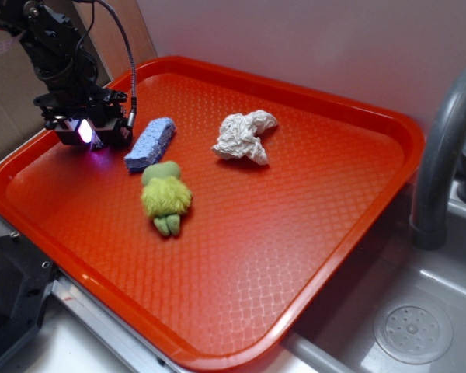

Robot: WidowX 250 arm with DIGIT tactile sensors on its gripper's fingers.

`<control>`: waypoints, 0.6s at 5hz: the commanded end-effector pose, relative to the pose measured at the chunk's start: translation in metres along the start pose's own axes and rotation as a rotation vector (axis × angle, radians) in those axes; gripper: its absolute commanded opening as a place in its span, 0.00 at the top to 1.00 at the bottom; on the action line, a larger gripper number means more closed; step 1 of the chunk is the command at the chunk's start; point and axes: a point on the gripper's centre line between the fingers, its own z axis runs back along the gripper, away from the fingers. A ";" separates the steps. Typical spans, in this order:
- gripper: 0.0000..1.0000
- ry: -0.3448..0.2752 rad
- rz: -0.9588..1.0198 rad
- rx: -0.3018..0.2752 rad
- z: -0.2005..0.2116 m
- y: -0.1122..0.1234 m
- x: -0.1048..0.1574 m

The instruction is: Grab the wood chip.

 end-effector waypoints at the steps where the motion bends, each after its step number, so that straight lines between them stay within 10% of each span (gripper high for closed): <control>1: 1.00 0.059 -0.111 0.023 0.028 0.006 -0.030; 3: 1.00 0.040 -0.365 -0.189 0.139 -0.039 -0.086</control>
